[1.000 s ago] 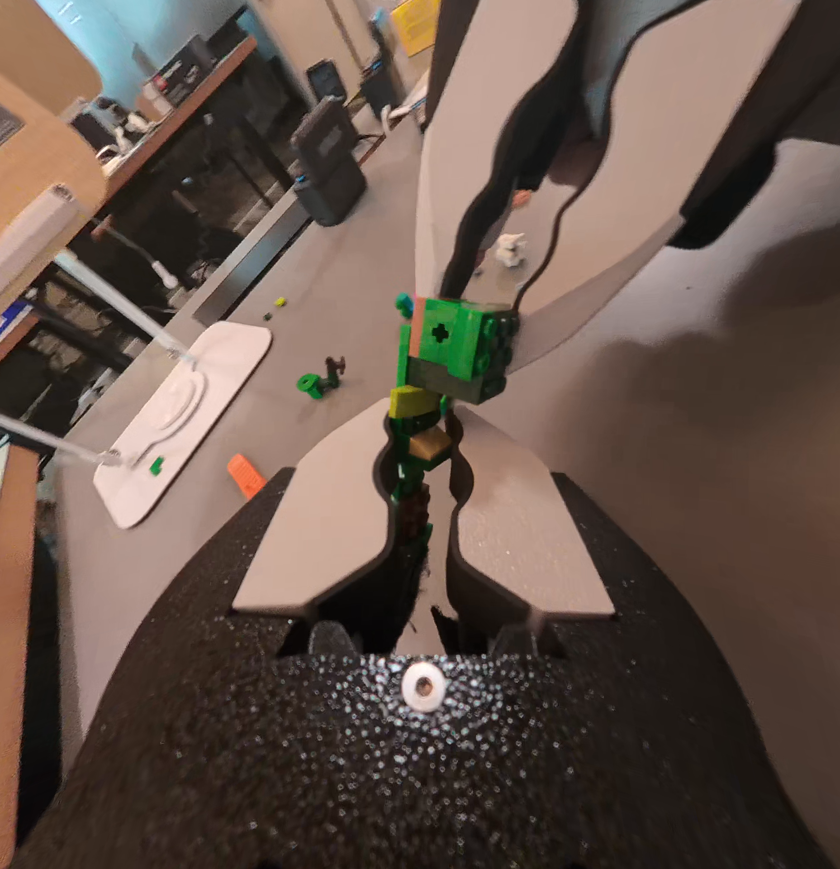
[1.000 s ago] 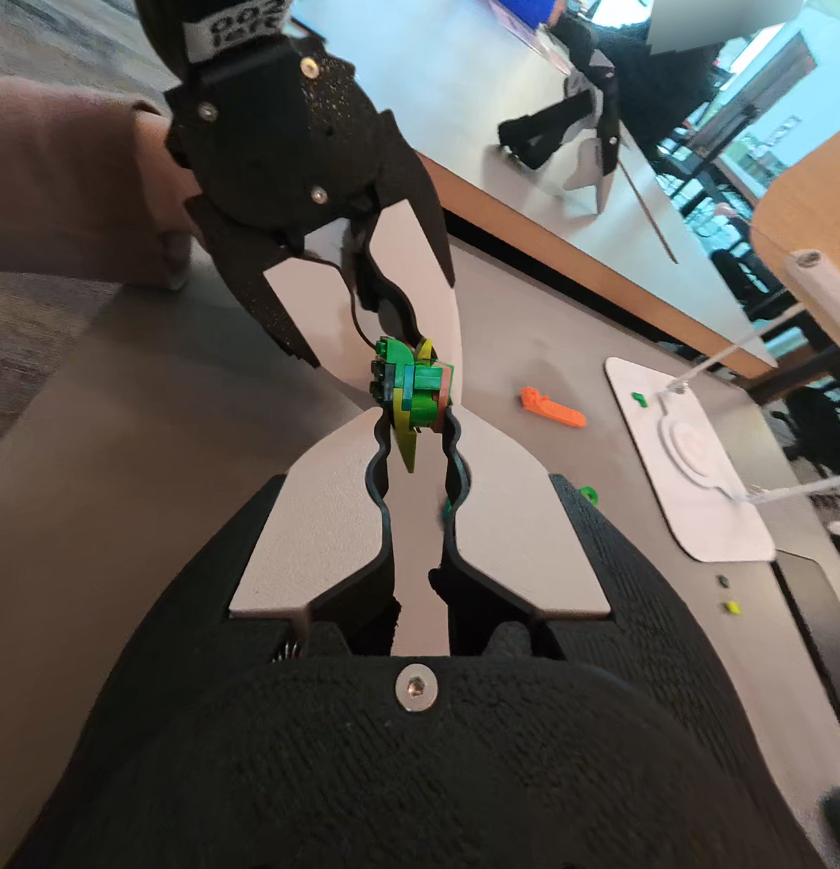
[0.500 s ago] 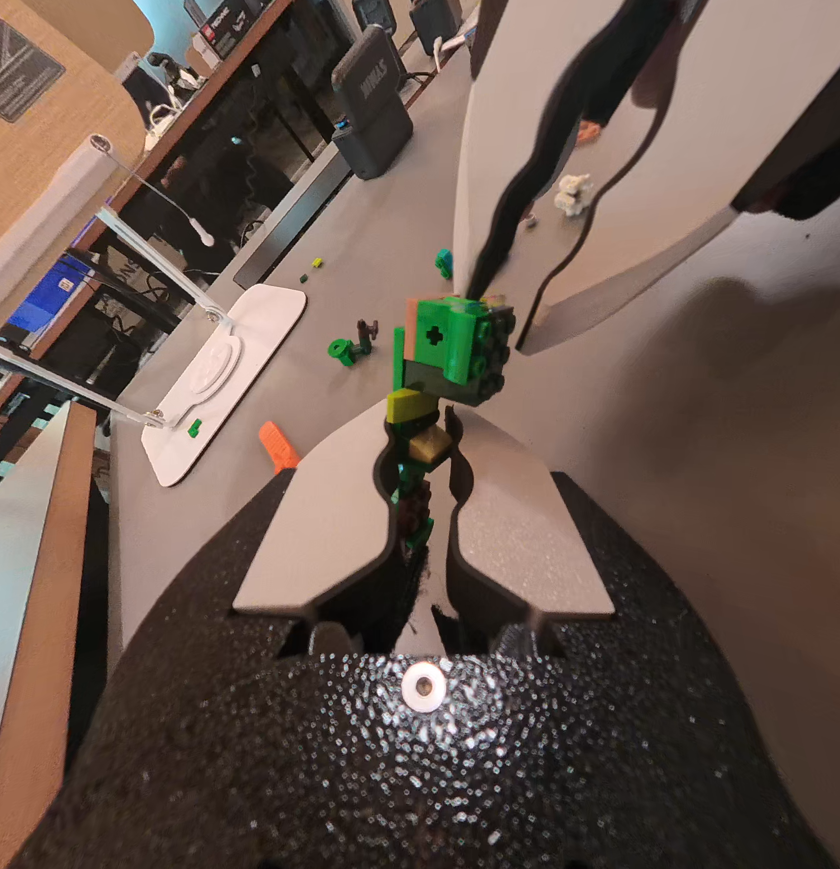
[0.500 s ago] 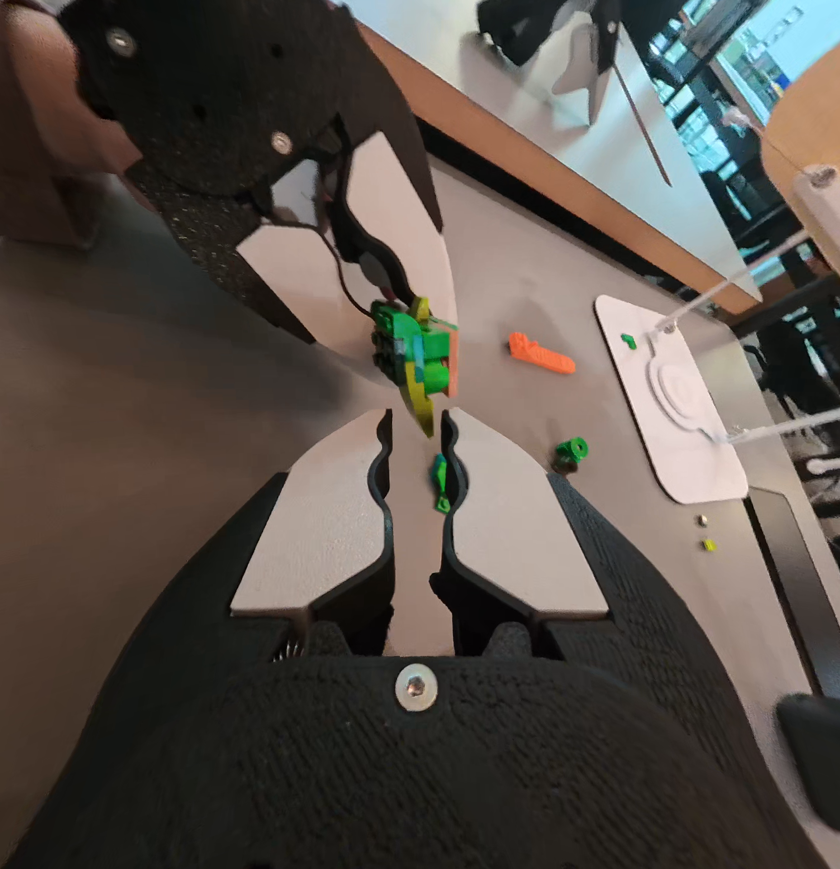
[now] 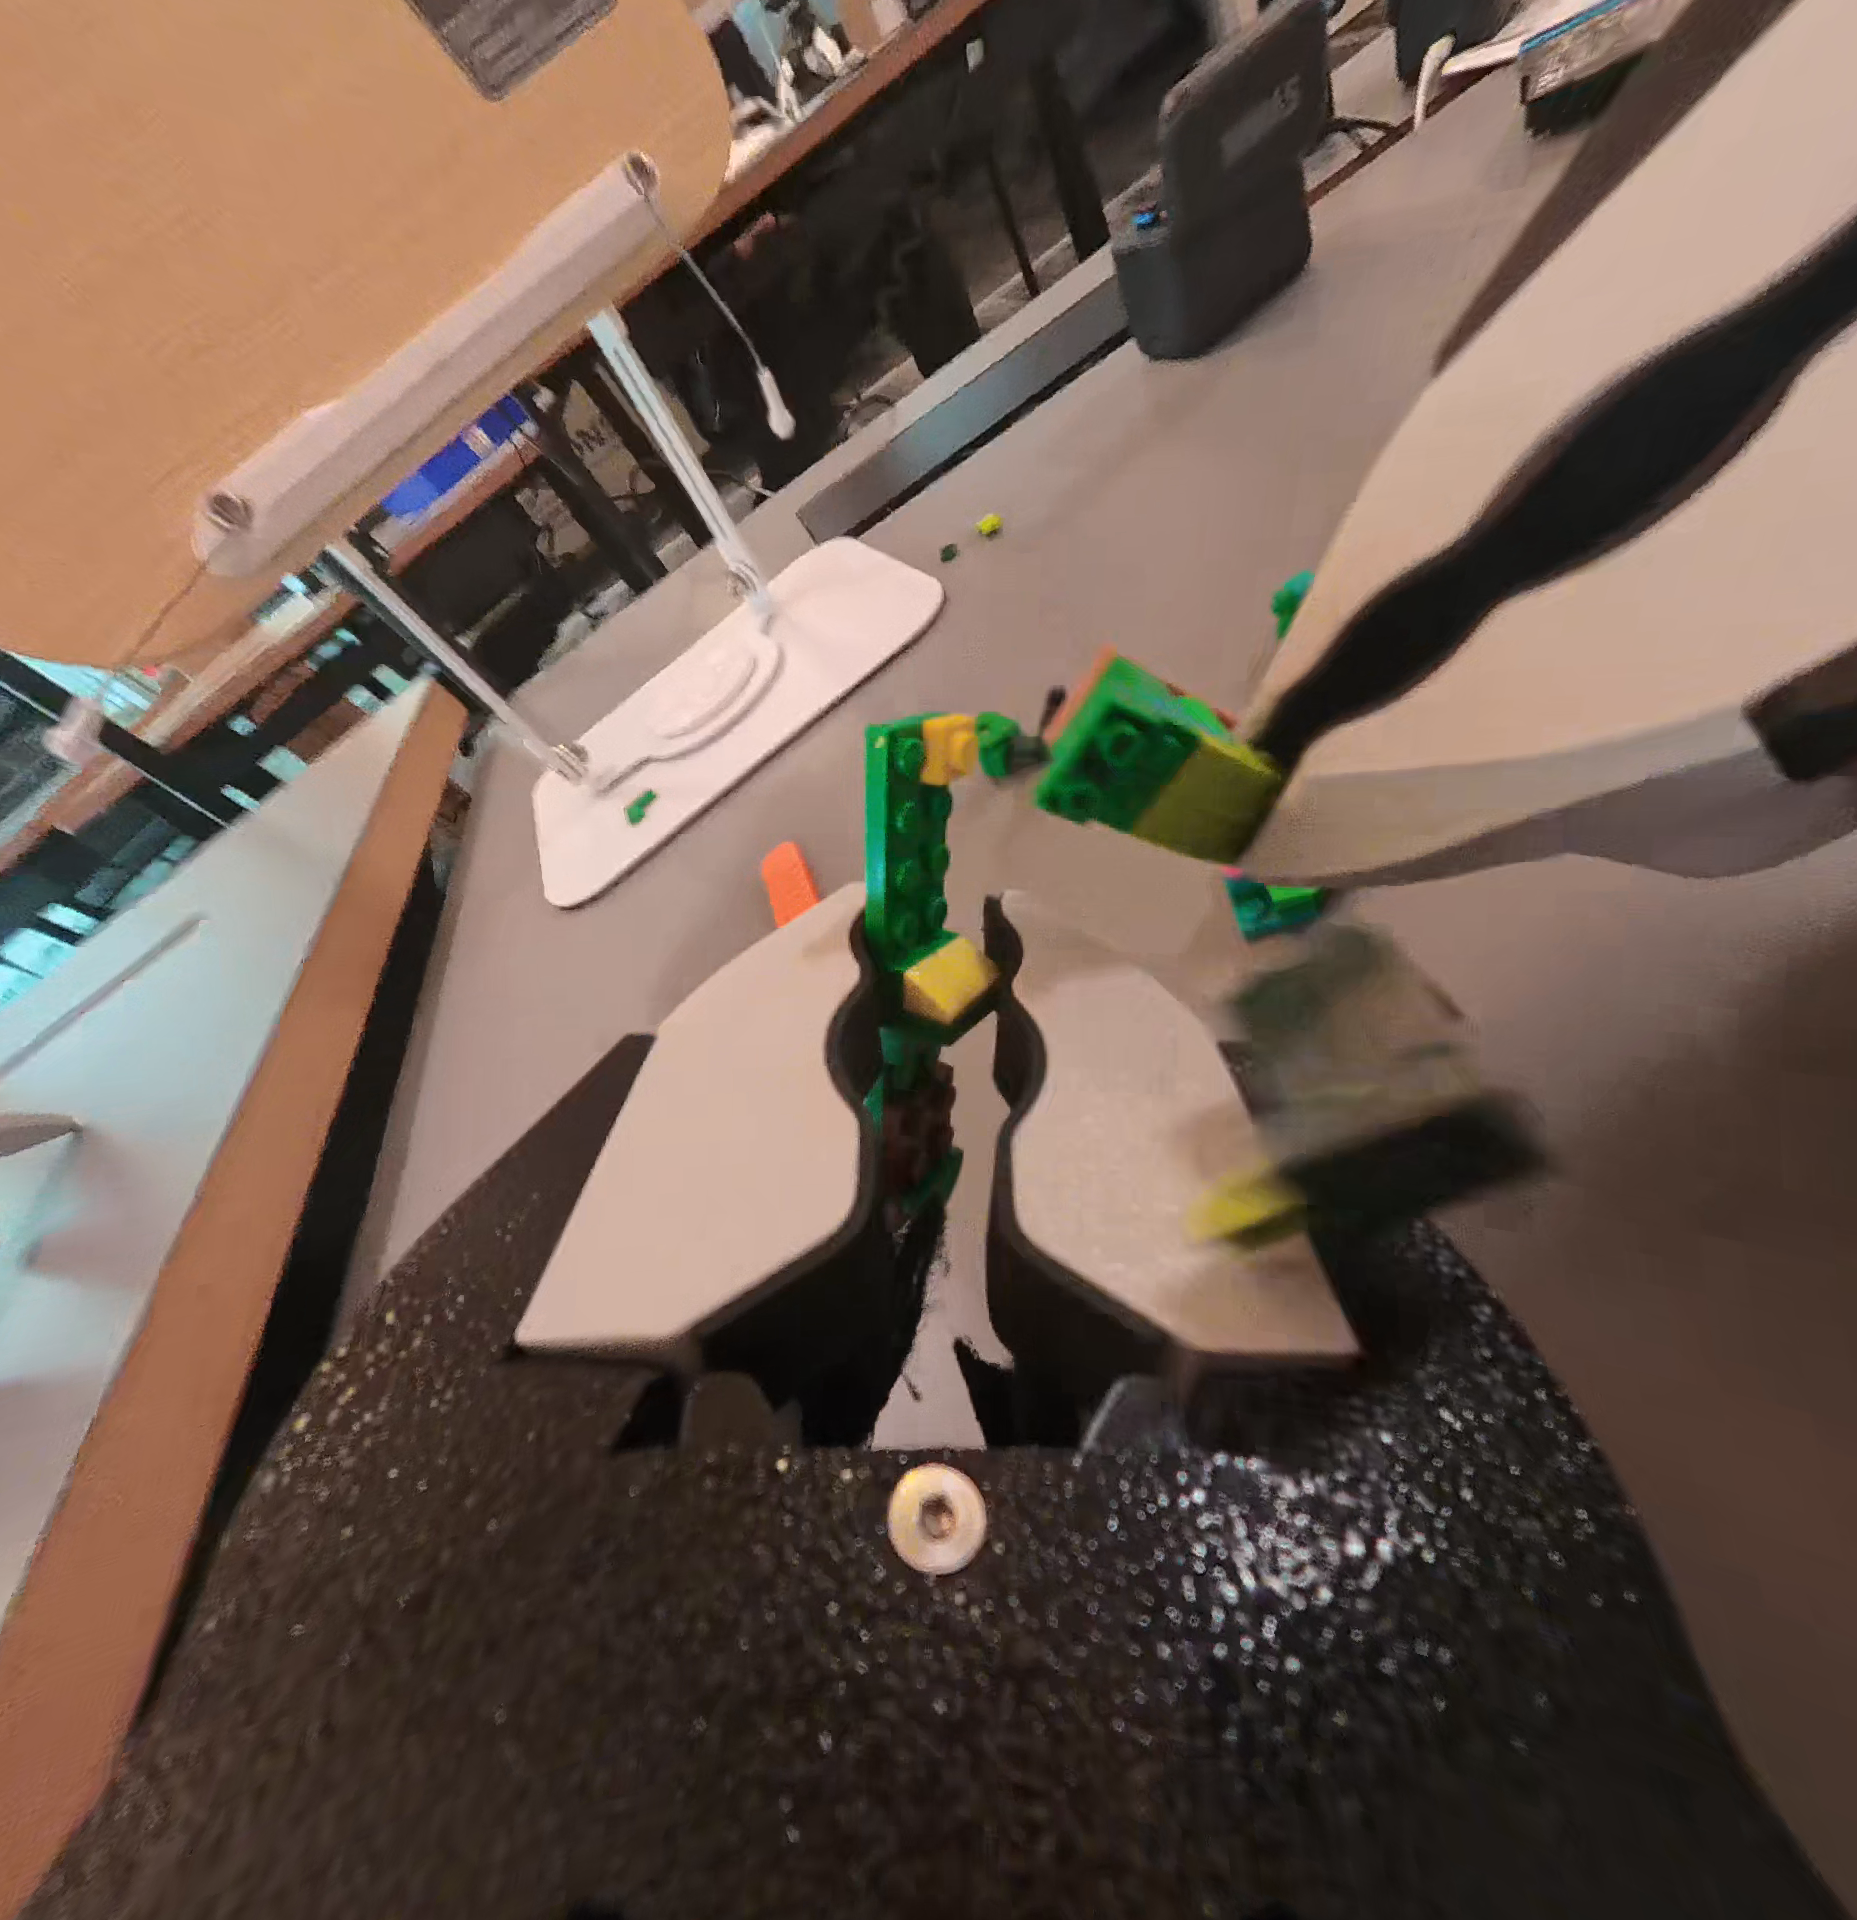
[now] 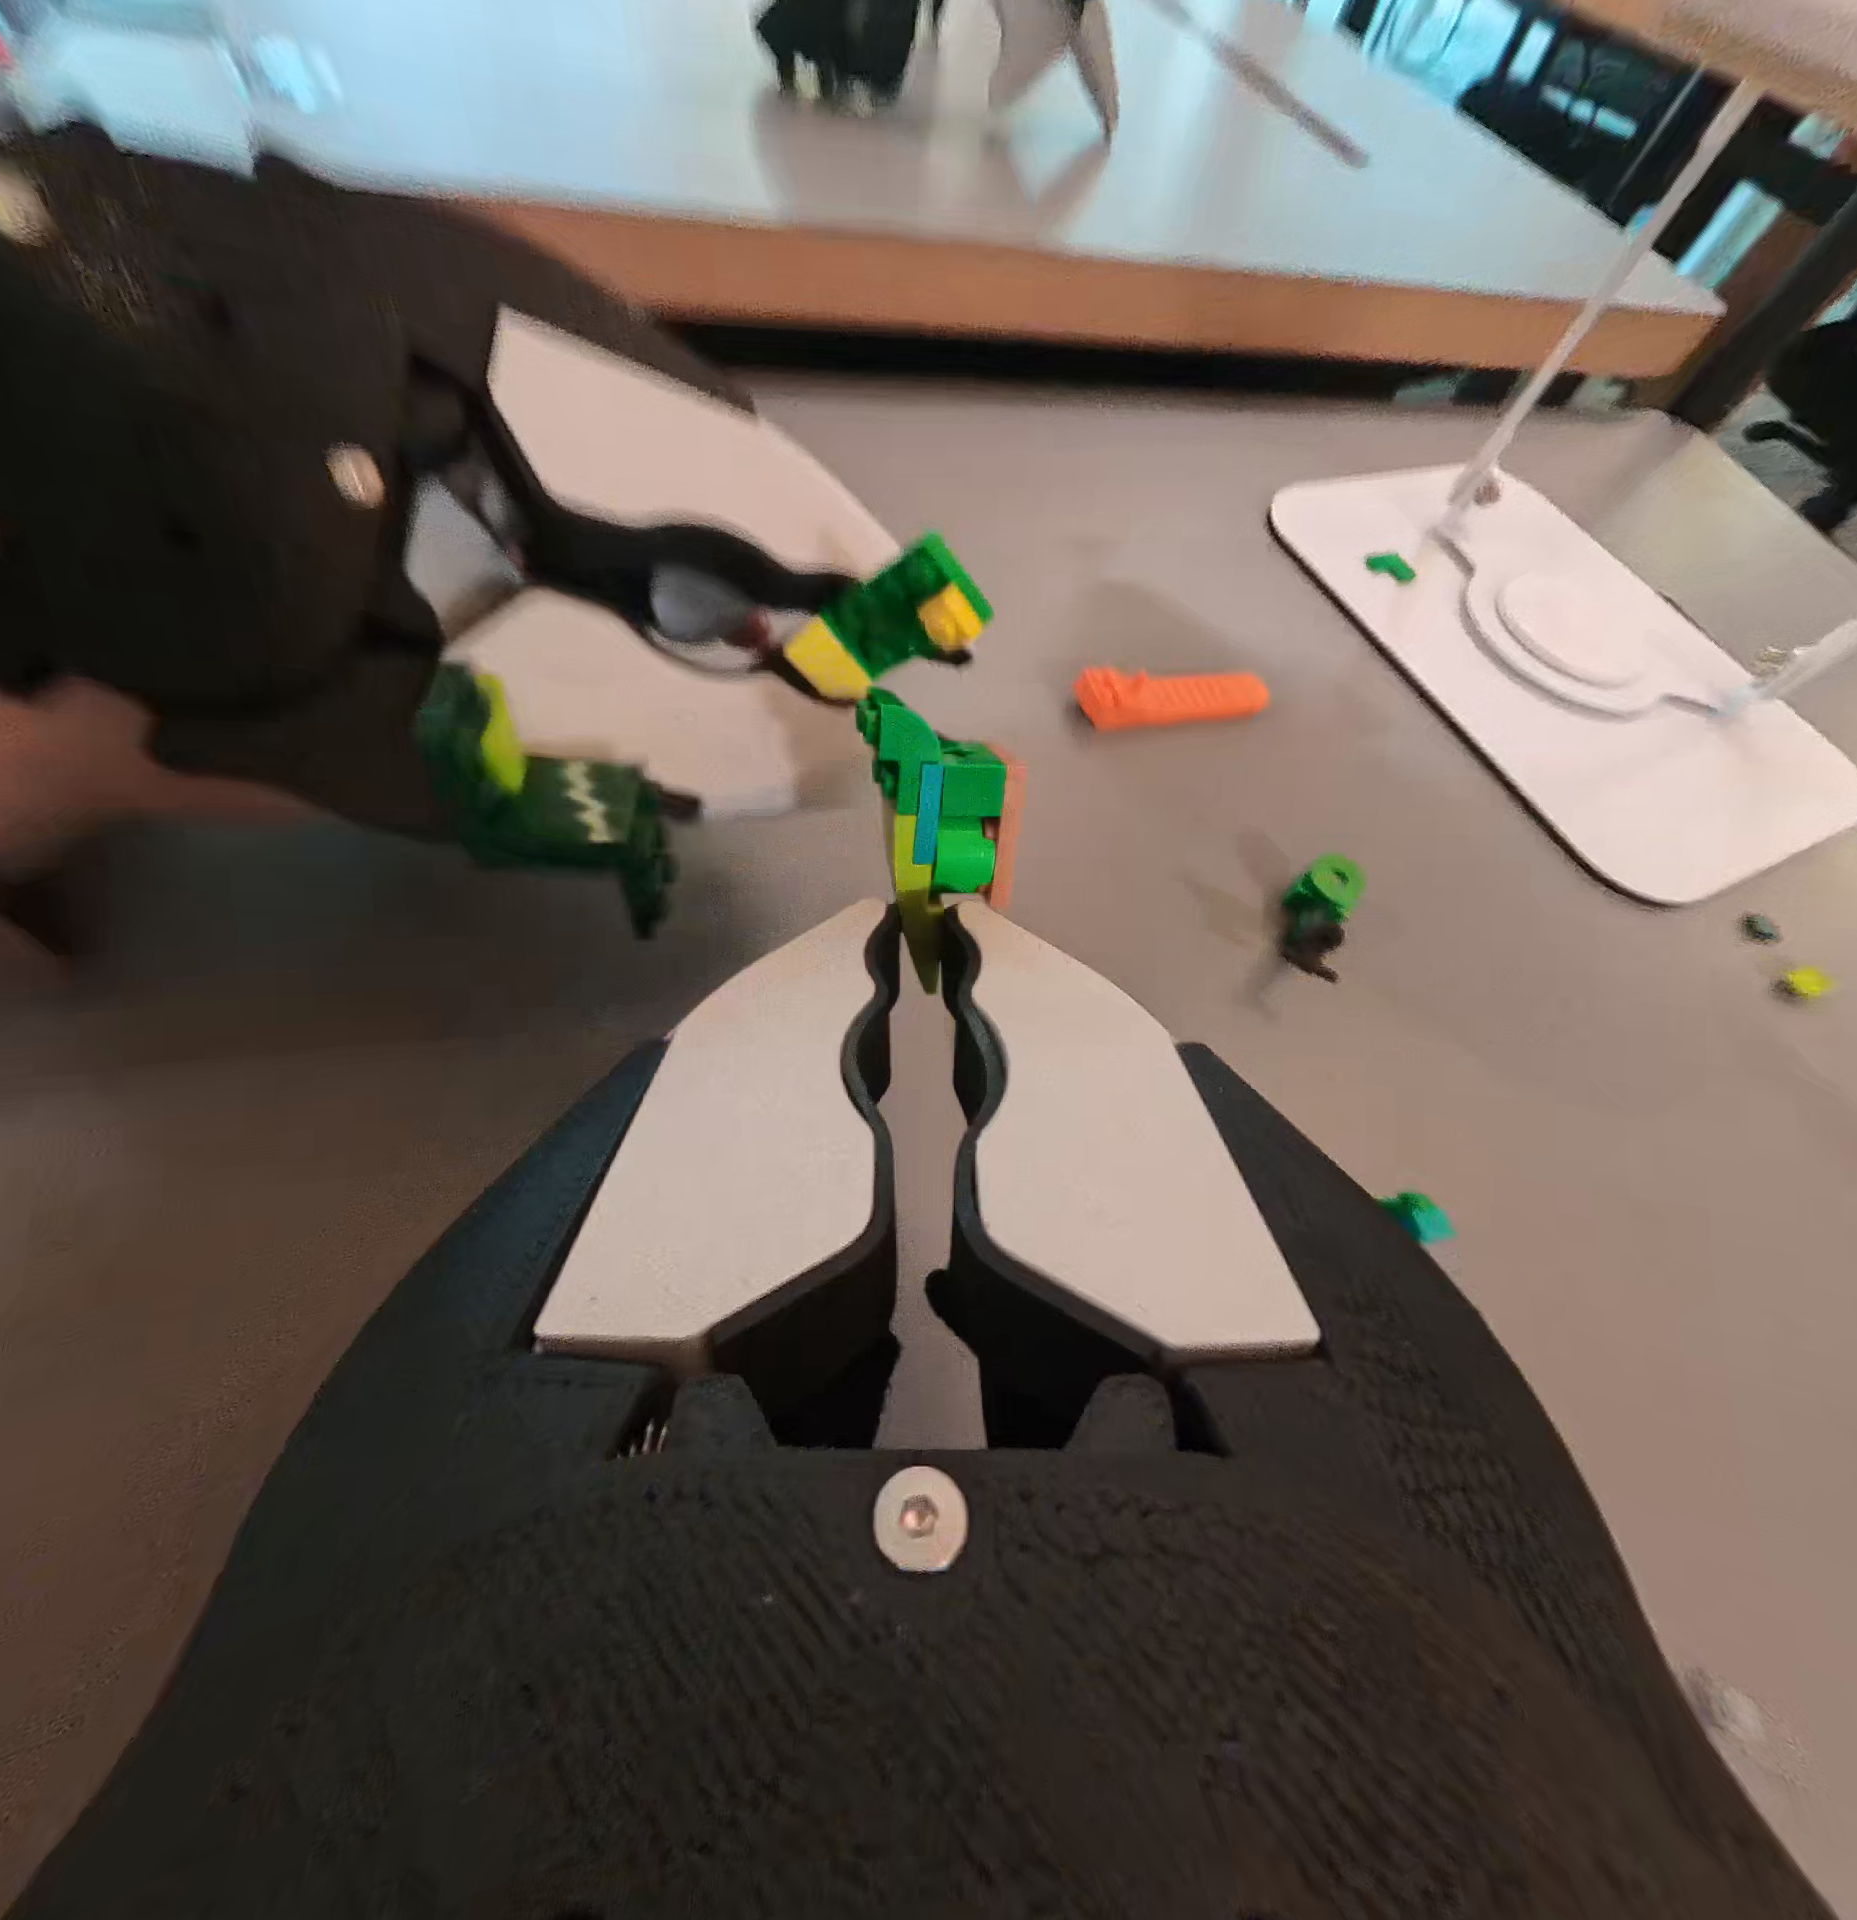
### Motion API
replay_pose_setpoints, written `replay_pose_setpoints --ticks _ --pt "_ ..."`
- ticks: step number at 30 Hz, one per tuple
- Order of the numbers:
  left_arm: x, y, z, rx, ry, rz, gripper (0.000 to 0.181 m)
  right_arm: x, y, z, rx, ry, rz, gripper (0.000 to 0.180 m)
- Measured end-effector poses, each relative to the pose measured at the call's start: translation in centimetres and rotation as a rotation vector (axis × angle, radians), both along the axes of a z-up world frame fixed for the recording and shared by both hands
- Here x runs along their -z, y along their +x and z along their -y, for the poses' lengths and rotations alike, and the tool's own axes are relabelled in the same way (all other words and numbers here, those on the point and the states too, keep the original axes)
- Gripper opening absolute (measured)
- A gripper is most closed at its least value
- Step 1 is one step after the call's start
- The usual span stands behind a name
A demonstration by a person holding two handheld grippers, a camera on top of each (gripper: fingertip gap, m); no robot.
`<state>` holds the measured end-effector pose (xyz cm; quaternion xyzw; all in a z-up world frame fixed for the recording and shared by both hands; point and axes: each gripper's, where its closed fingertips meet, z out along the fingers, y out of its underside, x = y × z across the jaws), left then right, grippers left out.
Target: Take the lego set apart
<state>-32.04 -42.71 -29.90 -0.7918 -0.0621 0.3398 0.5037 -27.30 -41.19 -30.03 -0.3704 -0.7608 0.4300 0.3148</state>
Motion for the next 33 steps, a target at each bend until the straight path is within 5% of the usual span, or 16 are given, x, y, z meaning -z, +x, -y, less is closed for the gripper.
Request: replay_pose_setpoints --ticks 7,12,16,20,24,27,33 --pt "1.9 -0.8 1.0 -0.007 -0.058 0.114 0.017 2.7 -0.1 -2.3 0.031 0.288 0.043 0.006" --pt "3.5 -0.3 1.2 -0.013 -0.115 0.284 0.018 4.1 0.2 -2.4 0.002 0.342 0.087 0.006" --pt "2.5 1.8 0.2 0.139 -0.003 0.452 0.018 4.1 0.5 -2.1 -0.038 0.328 0.091 0.016" --pt "2.3 3.5 0.2 0.304 -0.016 0.434 0.018 2.8 1.4 -1.4 -0.12 0.213 0.079 0.032" --pt "2.3 5.6 -0.1 0.45 -0.098 0.304 0.018 -0.9 2.3 1.1 -0.237 -0.089 -0.008 0.032" --pt "1.7 7.1 -0.9 0.531 -0.073 0.289 0.018 -1.0 2.5 1.9 -0.268 -0.127 0.006 0.032" --pt "2.0 7.6 -1.4 0.537 -0.107 0.228 0.018 -1.9 2.1 2.4 -0.251 -0.185 -0.044 0.007"
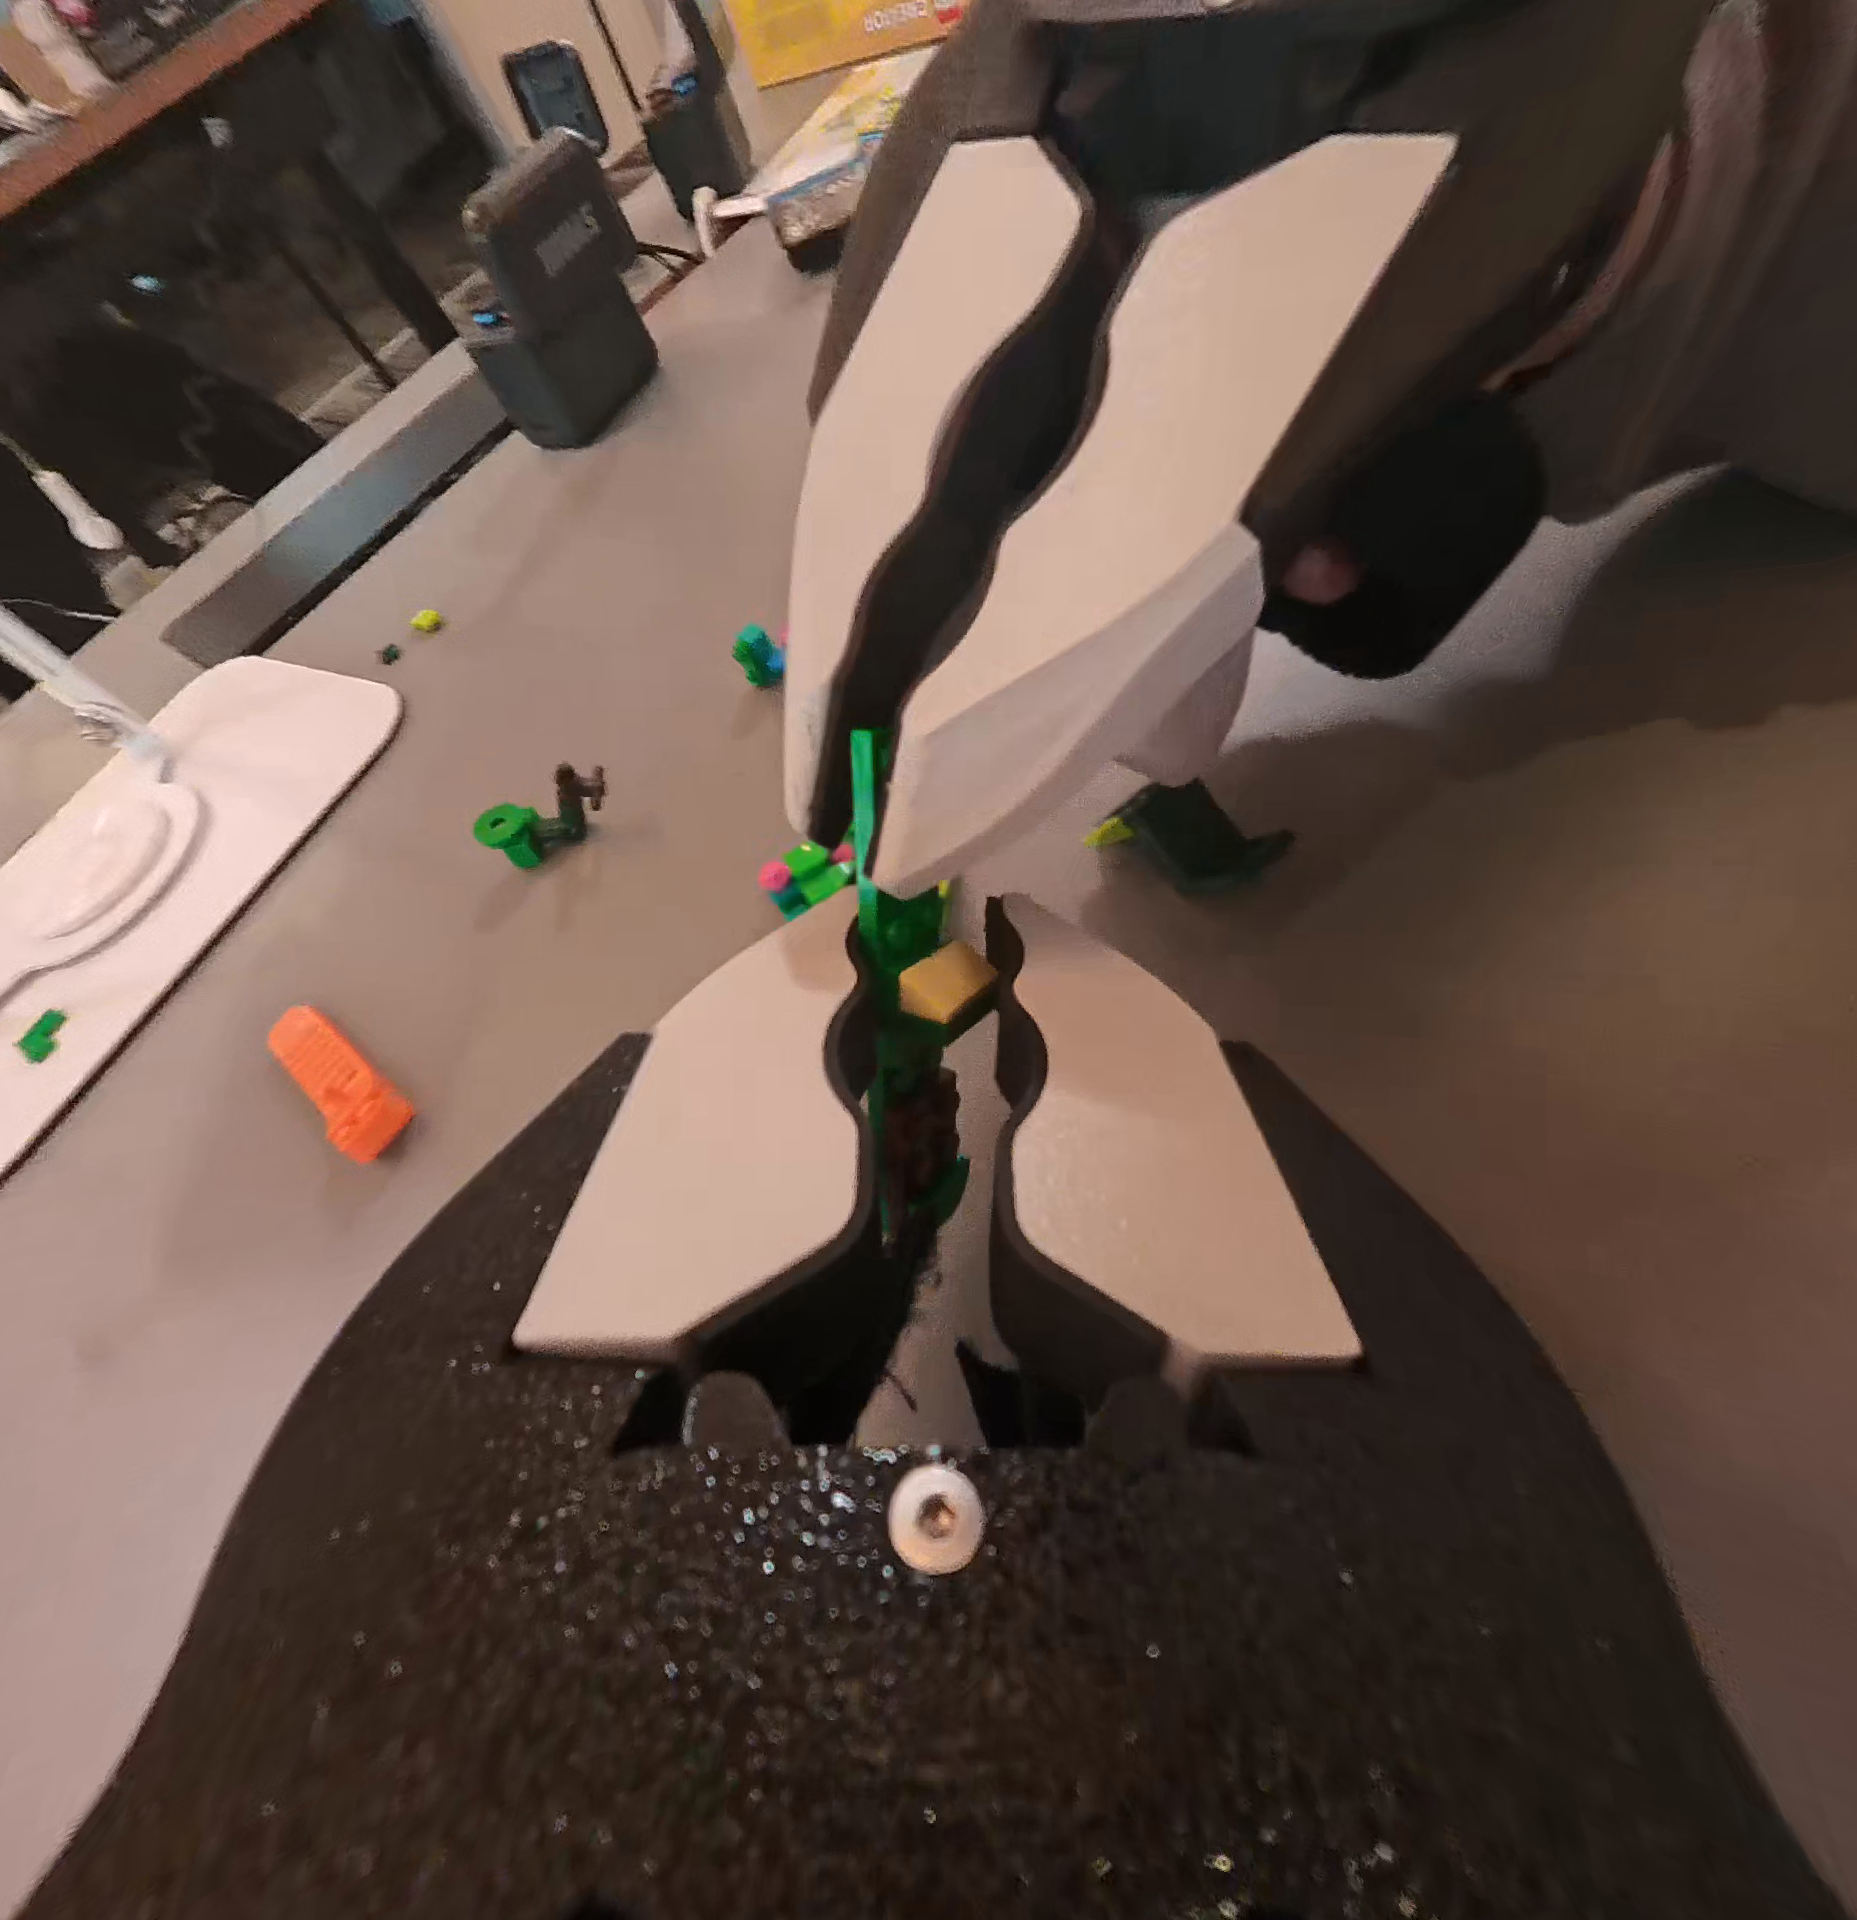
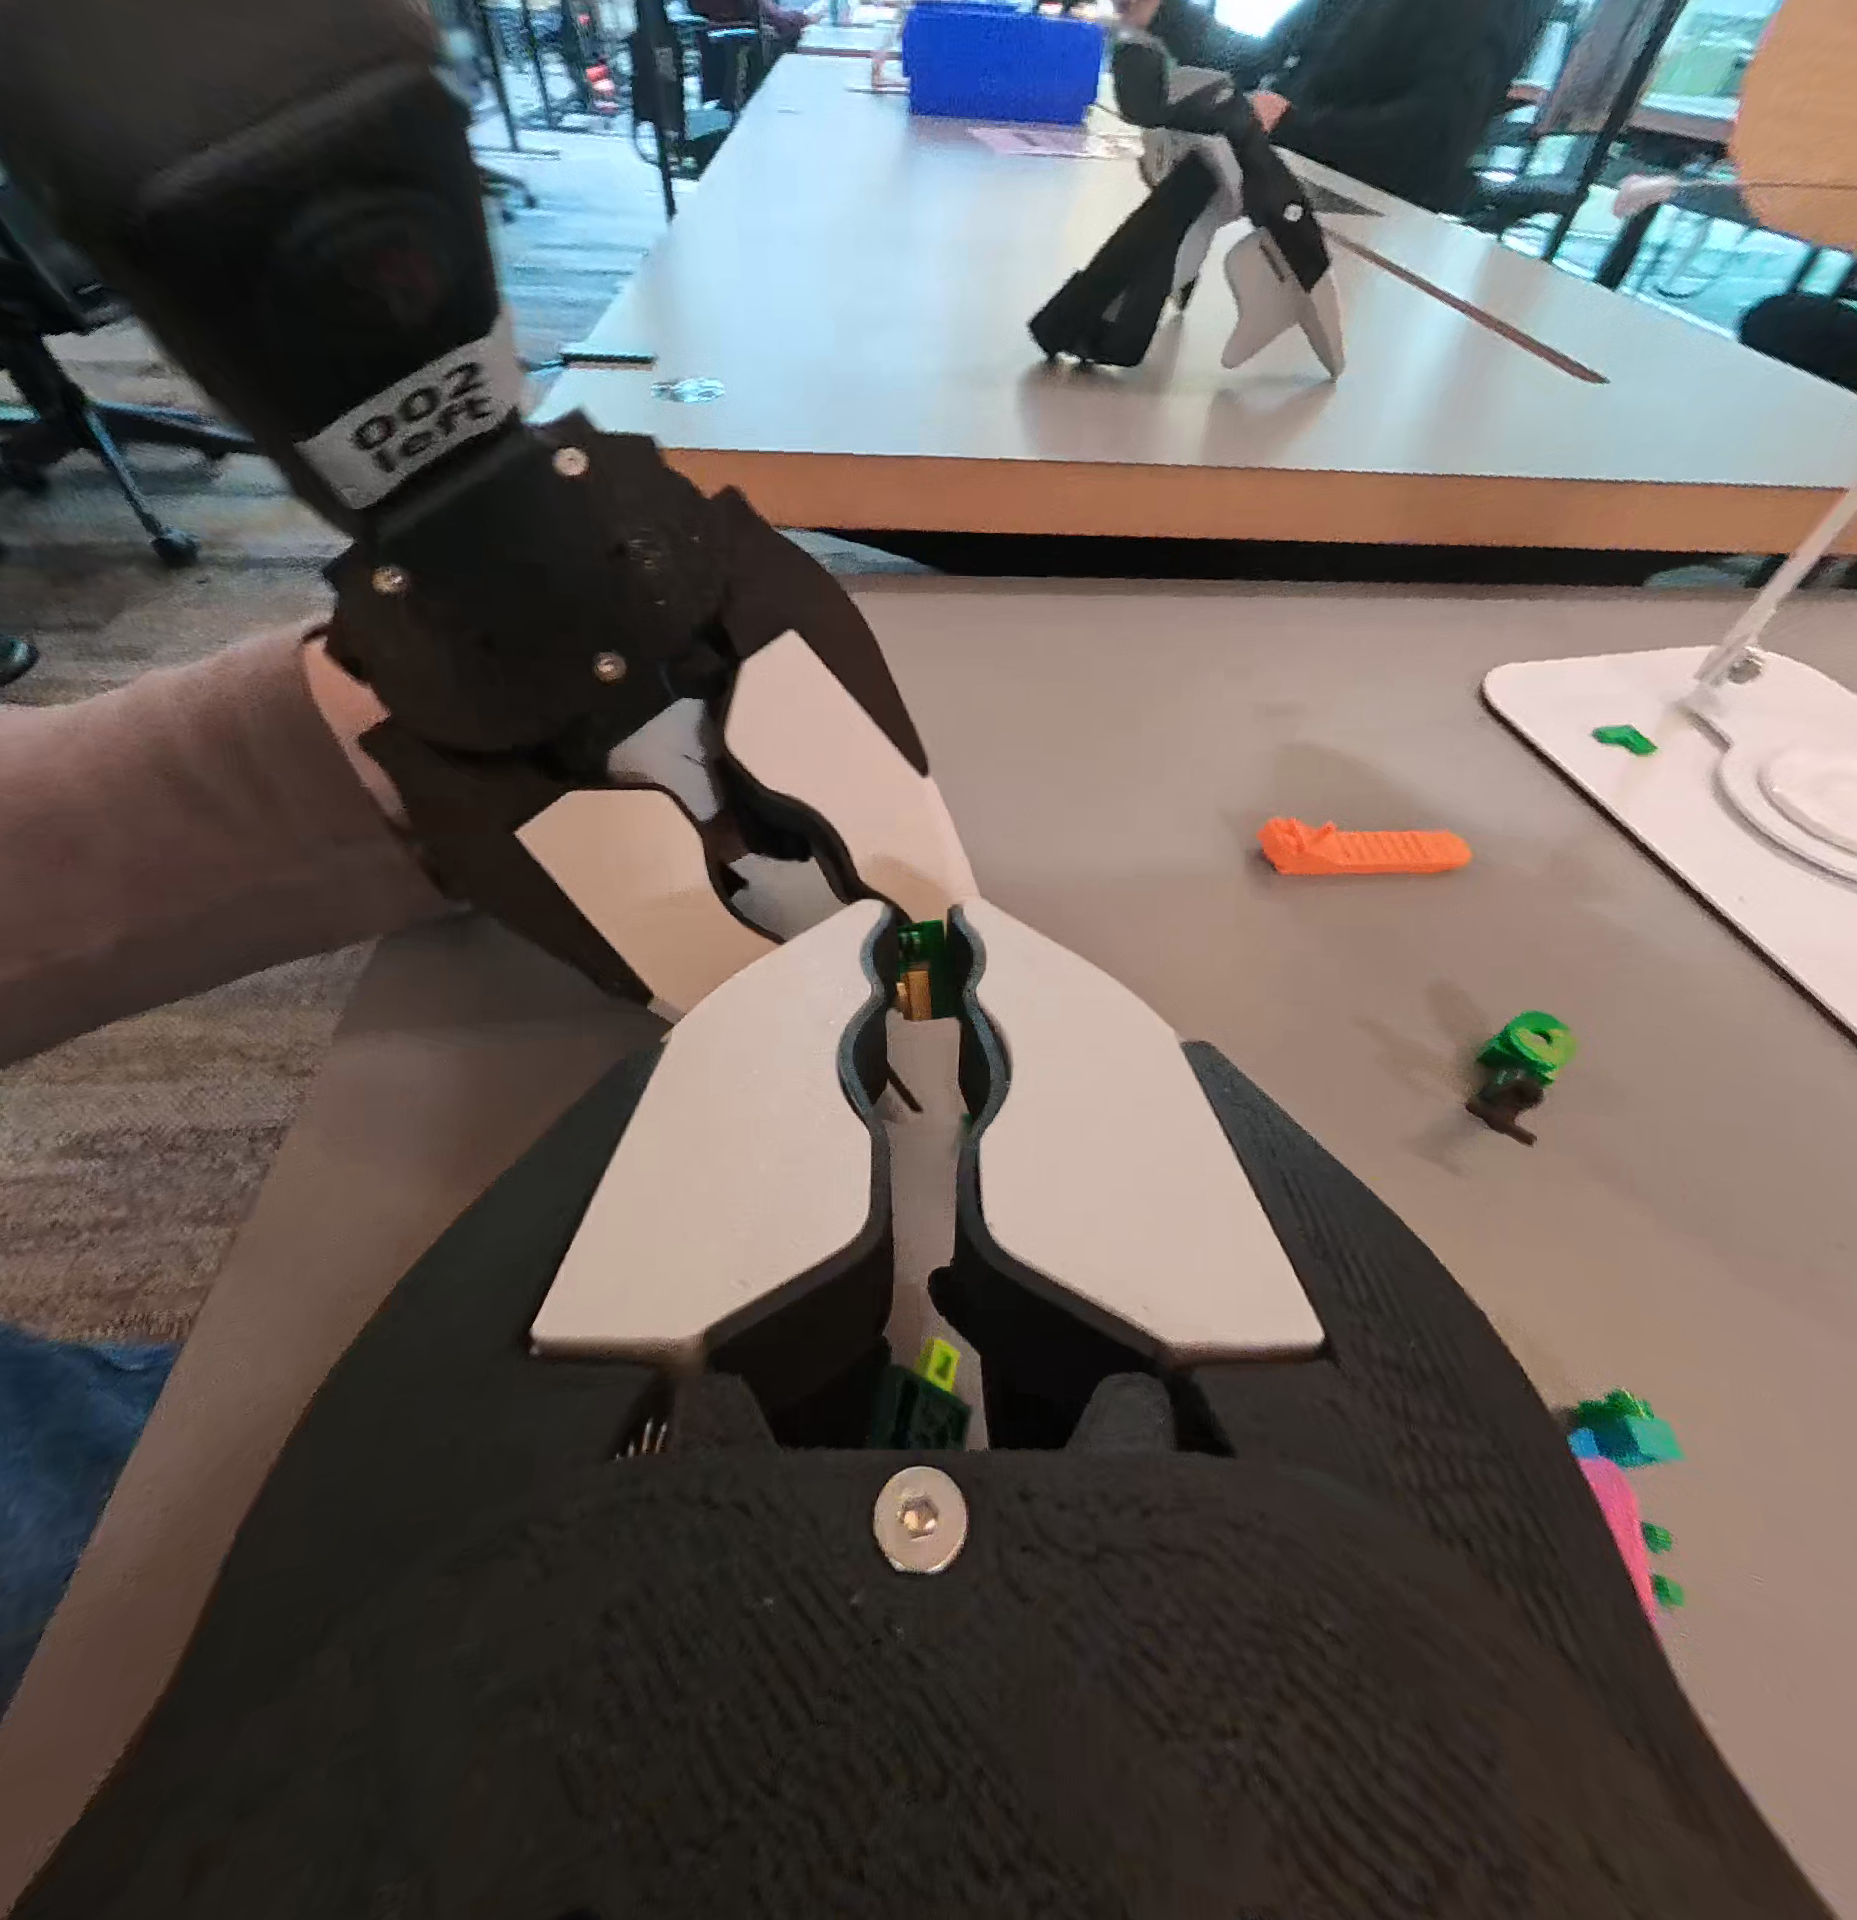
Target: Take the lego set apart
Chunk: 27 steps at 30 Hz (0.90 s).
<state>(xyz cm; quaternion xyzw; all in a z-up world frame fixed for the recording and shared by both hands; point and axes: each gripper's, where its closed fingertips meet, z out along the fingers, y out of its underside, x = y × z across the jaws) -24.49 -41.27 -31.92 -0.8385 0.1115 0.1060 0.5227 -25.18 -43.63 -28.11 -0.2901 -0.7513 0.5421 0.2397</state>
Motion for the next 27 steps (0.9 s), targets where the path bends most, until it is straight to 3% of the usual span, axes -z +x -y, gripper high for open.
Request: replay_pose_setpoints --ticks 2,4,5,7,11,14,21,24,27 --pt "-0.9 -1.7 -0.2 -0.116 0.067 -0.07 0.027 -0.4 -0.9 -0.8 0.079 -0.034 0.01 0.006" --pt "-1.7 -2.7 -0.3 -0.179 0.109 -0.181 0.06 -0.9 -1.7 -1.7 0.169 -0.097 0.023 0.006" --pt "-1.8 -3.1 -0.3 -0.207 0.105 -0.239 0.062 -1.1 -2.0 -2.1 0.203 -0.139 0.032 0.006" --pt "-1.9 -3.3 -0.4 -0.231 0.097 -0.367 0.057 -1.5 -2.2 -2.5 0.232 -0.224 0.059 0.006" --pt "-2.3 -3.5 -1.1 -0.289 0.106 -0.502 0.025 -1.6 -2.4 -2.9 0.267 -0.266 0.074 0.006" --pt "-3.2 -3.6 -1.3 -0.335 0.142 -0.554 0.02 -1.7 -2.6 -3.3 0.299 -0.259 0.06 0.006" --pt "-3.2 -3.8 -1.1 -0.343 0.155 -0.413 0.017 -2.3 -2.6 -3.4 0.303 -0.305 0.042 0.006" --pt "-3.4 -3.9 -1.1 -0.363 0.174 -0.368 0.017 -2.0 -2.5 -3.2 0.299 -0.297 0.063 0.022" --pt "-3.7 -3.6 -1.2 -0.346 0.201 -0.319 0.017 -1.8 -2.6 -3.0 0.298 -0.296 0.059 0.006"
